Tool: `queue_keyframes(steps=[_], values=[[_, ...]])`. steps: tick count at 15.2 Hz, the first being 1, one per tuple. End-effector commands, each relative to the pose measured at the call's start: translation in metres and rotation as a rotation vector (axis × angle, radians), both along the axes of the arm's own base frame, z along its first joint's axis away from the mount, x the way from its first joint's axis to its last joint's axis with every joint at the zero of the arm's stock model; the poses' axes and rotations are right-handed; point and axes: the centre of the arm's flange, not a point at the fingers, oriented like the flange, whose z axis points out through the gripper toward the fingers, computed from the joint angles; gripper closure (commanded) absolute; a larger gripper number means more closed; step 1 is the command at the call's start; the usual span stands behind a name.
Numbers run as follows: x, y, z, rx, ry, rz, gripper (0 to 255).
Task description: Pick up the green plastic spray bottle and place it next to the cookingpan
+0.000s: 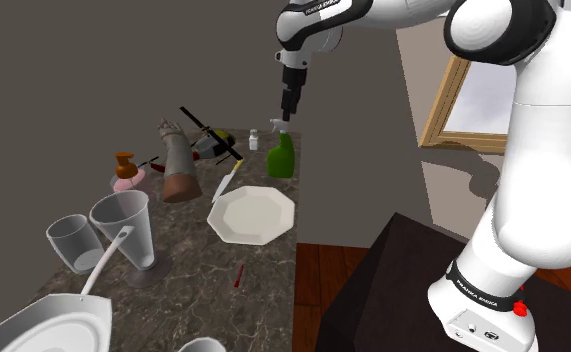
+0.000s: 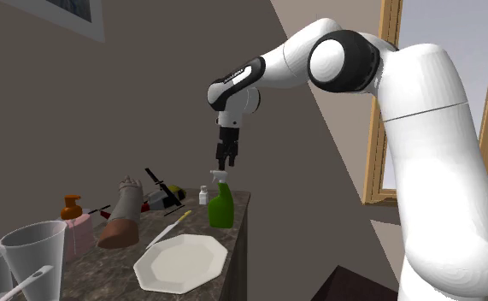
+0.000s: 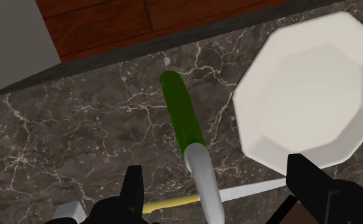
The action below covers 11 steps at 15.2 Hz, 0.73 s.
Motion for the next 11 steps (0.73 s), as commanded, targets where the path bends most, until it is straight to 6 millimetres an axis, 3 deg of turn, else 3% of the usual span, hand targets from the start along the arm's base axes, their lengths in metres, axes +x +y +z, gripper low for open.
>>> queue_keyframes(steps=[1, 7, 11], values=[[0.008, -0.001, -0.008, 0.000, -0.001, 0.008, 0], [0.009, 0.002, -0.043, 0.000, -0.001, 0.008, 0], [0.009, 0.002, -0.043, 0.000, -0.001, 0.008, 0]])
